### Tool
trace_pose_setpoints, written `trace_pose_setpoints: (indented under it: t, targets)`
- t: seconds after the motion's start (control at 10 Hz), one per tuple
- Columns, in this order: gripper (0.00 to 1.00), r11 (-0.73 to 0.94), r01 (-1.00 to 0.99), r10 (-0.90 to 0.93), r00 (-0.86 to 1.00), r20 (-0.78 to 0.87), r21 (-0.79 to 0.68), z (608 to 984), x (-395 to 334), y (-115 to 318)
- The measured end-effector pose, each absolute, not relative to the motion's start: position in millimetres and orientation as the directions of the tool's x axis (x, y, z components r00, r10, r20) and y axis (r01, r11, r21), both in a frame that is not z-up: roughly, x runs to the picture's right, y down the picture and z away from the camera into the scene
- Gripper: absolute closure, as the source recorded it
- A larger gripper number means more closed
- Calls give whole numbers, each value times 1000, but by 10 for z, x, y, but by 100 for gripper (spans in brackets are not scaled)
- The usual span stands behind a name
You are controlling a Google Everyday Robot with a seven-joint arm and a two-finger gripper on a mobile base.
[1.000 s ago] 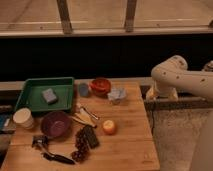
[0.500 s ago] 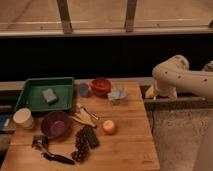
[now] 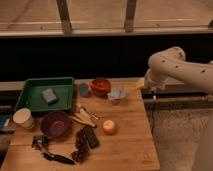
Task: Wipe purple bowl with towel
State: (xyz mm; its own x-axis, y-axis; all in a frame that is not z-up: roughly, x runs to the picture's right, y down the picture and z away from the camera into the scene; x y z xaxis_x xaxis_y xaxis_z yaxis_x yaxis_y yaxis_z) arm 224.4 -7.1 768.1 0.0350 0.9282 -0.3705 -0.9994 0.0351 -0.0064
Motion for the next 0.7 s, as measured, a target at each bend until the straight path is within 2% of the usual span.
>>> trace_pose_setpoints:
  t: [0.7]
  targets:
    - [20,41,-997,918,64,-390,-68,7785,2093,-34]
